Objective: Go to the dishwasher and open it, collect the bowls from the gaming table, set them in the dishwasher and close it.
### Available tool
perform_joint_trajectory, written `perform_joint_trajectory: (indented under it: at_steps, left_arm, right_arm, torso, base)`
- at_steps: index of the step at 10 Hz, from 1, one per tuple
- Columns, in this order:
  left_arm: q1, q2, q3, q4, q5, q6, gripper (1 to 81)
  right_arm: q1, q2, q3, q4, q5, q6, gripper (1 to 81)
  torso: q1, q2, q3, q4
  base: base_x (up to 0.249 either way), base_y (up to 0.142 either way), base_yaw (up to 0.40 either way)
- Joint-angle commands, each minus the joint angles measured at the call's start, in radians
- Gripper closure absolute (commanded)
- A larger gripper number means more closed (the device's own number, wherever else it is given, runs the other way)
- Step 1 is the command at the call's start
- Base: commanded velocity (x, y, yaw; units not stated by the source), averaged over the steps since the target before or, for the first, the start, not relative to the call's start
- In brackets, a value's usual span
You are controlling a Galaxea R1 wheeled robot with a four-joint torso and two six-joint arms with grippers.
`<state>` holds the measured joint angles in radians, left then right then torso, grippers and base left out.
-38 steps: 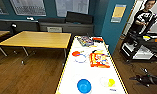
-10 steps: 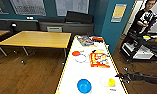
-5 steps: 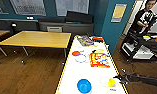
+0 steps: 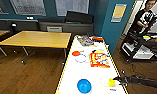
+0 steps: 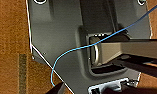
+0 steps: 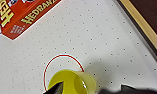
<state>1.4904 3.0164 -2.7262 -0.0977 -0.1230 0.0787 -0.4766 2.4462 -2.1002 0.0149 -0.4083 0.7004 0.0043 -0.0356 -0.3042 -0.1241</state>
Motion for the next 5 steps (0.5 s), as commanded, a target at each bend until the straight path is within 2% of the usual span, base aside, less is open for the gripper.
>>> perform_joint_trajectory:
  at_steps: [1, 5]
  left_arm:
    - [-0.014, -0.002, 0.0, -0.007, 0.068, 0.003, 1.0]
    - [-0.014, -0.003, 0.0, -0.007, 0.068, 0.003, 1.0]
  right_arm:
    - [0.126, -0.025, -0.003, 0.013, -0.026, 0.004, 1.0]
    - [0.101, -0.004, -0.021, 0.013, 0.008, 0.004, 1.0]
  torso:
    - [0.0, 0.0, 0.0, 0.0]
    - [0.0, 0.0, 0.0, 0.0]
  base:
    - [0.0, 0.0, 0.0]
    - [0.0, 0.0, 0.0]
